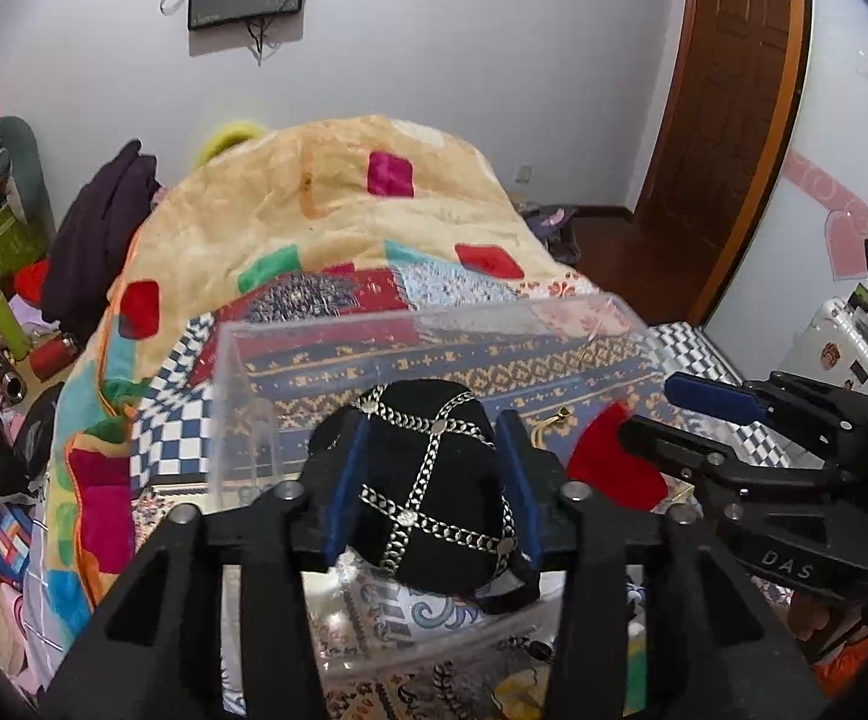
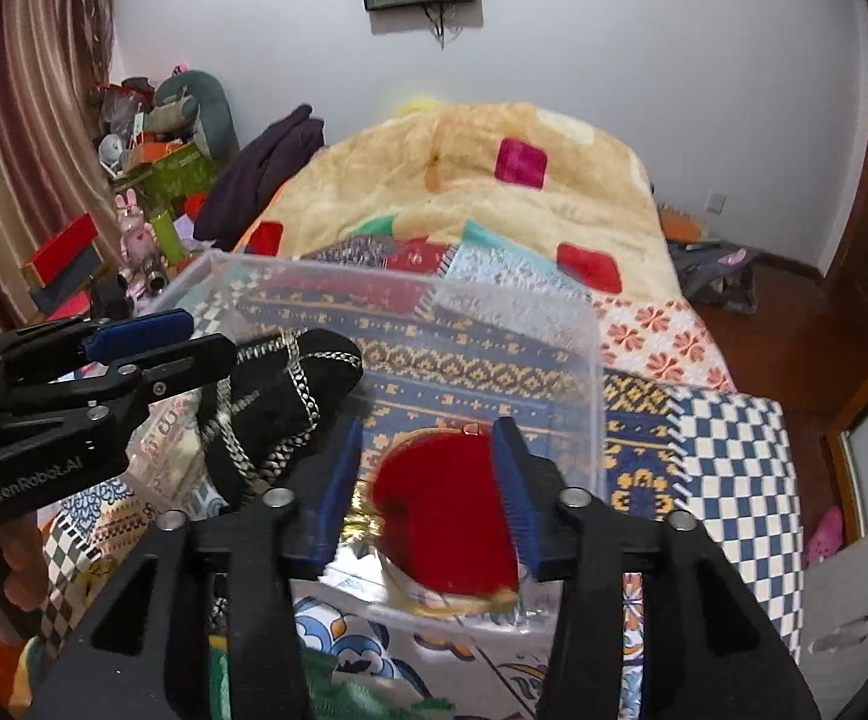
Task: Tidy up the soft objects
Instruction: 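Drop black hat into the box with left tool while right tool drops red pouch, then grasp green glove with right tool while left tool grasps yellow scrunchie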
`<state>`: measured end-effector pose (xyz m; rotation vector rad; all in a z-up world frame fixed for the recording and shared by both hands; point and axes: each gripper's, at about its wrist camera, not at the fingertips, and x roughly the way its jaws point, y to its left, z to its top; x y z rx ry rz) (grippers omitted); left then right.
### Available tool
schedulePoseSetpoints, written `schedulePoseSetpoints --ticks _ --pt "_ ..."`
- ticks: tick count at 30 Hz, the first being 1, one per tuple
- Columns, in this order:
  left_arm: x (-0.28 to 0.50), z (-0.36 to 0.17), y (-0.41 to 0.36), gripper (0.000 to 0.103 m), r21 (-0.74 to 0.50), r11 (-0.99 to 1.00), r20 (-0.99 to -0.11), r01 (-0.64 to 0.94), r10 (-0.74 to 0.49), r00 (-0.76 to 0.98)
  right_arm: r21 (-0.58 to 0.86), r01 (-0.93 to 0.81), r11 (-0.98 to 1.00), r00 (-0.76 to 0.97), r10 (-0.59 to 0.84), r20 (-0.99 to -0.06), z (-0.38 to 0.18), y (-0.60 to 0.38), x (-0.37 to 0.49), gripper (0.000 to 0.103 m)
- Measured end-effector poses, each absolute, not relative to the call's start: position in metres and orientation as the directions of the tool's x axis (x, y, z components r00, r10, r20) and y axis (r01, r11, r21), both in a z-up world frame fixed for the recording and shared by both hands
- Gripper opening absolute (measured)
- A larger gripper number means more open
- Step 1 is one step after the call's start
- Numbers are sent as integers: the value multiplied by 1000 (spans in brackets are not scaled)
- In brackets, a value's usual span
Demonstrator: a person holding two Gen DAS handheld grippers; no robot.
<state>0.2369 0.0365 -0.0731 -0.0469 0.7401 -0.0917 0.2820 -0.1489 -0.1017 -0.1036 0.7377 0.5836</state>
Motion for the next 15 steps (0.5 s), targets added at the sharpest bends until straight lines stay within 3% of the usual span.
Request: schedulePoseSetpoints --ticks 3,9,15 --pt "220 -59 36 61 -60 996 -632 67 -90 770 119 -538 835 611 483 -627 -89 -157 272 54" --pt "184 -39 38 77 -73 995 -569 69 -98 816 134 -540 831 661 517 -544 -64 -176 244 73" --pt "148 -32 38 90 -65 995 -529 69 -93 844 124 -556 822 669 532 -519 -58 -187 216 75"
